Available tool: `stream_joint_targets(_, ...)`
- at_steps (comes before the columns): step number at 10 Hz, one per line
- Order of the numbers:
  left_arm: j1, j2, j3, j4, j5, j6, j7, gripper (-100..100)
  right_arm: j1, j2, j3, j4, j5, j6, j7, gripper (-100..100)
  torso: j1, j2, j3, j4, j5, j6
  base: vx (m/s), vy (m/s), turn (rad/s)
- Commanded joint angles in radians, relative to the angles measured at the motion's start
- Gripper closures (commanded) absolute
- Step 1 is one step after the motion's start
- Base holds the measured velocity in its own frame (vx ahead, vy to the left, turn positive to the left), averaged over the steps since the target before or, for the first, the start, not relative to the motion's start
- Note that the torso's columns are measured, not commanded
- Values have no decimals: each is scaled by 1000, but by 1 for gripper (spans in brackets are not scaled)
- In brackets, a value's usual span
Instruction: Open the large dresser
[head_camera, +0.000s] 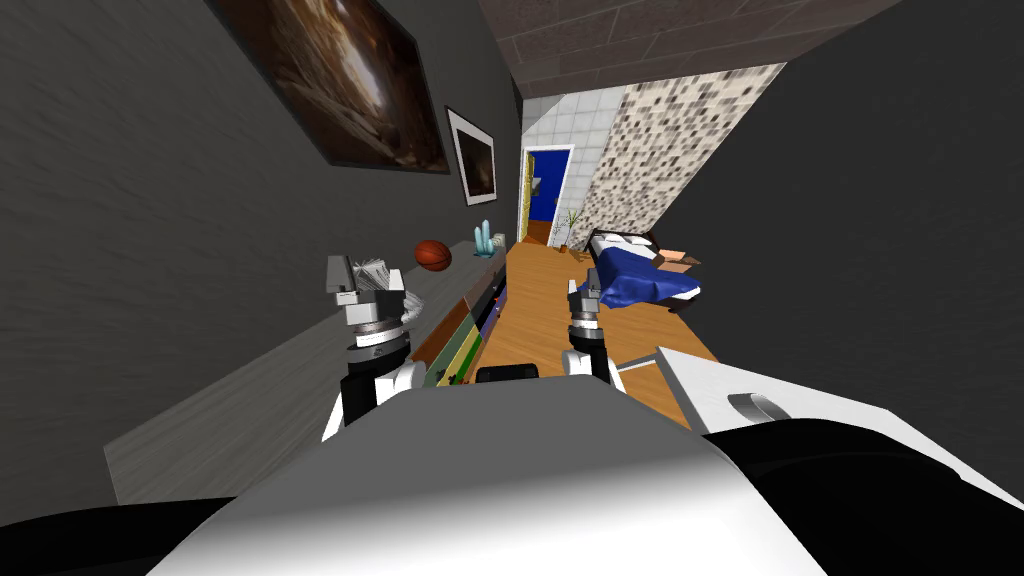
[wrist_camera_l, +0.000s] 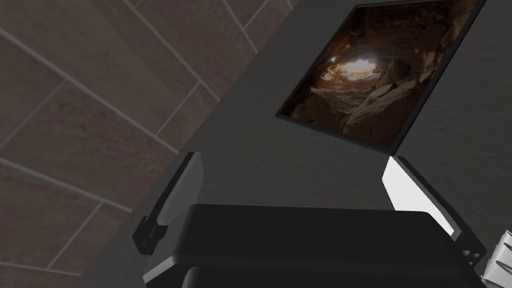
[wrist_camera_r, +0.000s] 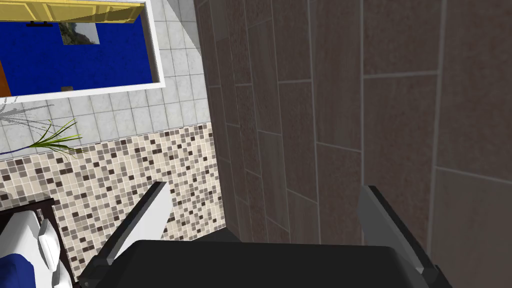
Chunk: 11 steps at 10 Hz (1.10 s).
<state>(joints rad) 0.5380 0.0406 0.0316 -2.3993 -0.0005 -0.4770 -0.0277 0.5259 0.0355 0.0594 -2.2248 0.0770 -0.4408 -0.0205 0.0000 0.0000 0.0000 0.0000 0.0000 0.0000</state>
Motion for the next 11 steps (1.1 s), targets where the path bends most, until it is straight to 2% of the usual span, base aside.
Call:
stream_joint_targets(1, 0, 0, 0, 0, 0, 0, 0, 0, 0, 0, 0, 0, 0, 0, 0, 0, 0, 40, -82, 41, 0, 0, 0, 0, 0)
stream_joint_targets(9, 0, 0, 0, 0, 0, 0, 0, 0, 0, 0, 0, 0, 0, 0, 0, 0, 0, 618, -1234, 617, 0, 0, 0, 0, 0)
stream_joint_targets(10, -1, 41, 8, 15, 6, 3, 3, -100, 0, 0, 0, 0, 0, 0, 0, 0, 0, 691, -1382, 691, 0, 0, 56, -42, 51)
stream_joint_targets(11, -1, 55, 13, 25, 11, 5, 4, -100, 0, 0, 0, 0, 0, 0, 0, 0, -2, 723, -1452, 724, 0, 0, 115, -82, 65)
